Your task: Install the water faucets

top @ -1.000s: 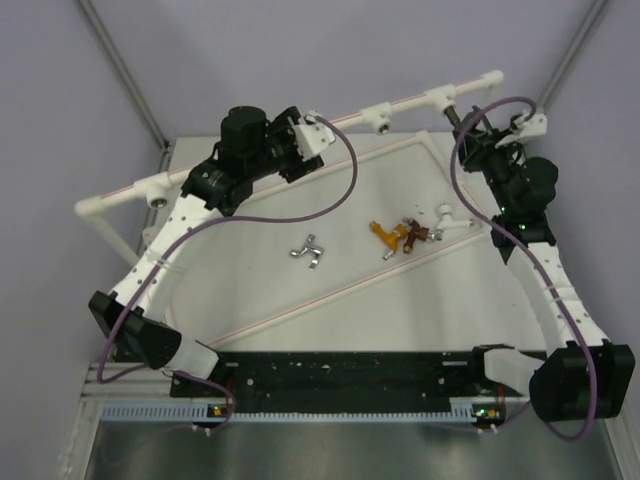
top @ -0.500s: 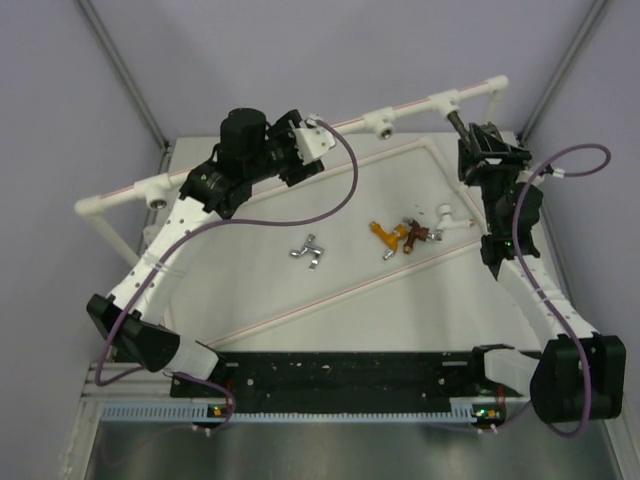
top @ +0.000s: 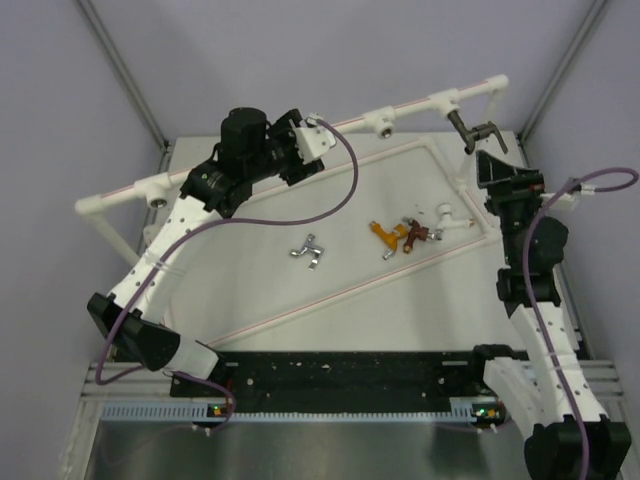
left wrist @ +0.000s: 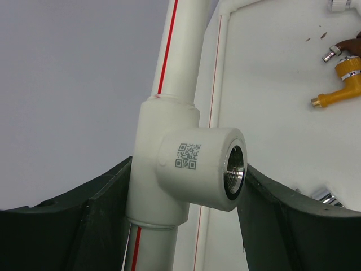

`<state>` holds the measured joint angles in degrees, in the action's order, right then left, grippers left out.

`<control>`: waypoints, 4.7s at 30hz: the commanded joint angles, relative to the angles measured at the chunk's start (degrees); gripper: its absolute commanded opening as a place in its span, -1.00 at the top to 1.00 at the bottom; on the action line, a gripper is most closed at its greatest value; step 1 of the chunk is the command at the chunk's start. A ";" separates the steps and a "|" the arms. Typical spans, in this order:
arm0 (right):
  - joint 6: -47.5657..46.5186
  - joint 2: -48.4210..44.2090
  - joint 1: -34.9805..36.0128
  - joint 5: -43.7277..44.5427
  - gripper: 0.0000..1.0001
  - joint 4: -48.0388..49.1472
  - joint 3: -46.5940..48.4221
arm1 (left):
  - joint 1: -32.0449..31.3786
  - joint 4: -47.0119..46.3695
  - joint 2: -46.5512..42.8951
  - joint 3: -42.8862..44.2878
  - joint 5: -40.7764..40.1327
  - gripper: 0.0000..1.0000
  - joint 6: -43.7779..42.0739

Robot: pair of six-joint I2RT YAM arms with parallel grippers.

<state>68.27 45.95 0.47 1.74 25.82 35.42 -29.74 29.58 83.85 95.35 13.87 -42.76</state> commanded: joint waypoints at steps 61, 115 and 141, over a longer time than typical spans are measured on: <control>8.64 21.01 4.54 -9.84 1.00 24.94 8.54 | -0.67 -2.78 1.40 0.80 2.74 -0.40 1.37; -159.49 11.43 9.37 -15.36 -0.87 -12.38 18.19 | -0.67 -2.69 1.58 1.42 1.86 -0.40 0.93; -78.89 20.22 11.48 -16.86 1.00 -8.27 24.18 | -0.67 -3.13 1.75 1.33 2.13 -0.40 0.93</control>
<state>-44.18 64.03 10.76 -10.37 11.77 59.02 -29.80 28.12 84.90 95.70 14.22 -42.37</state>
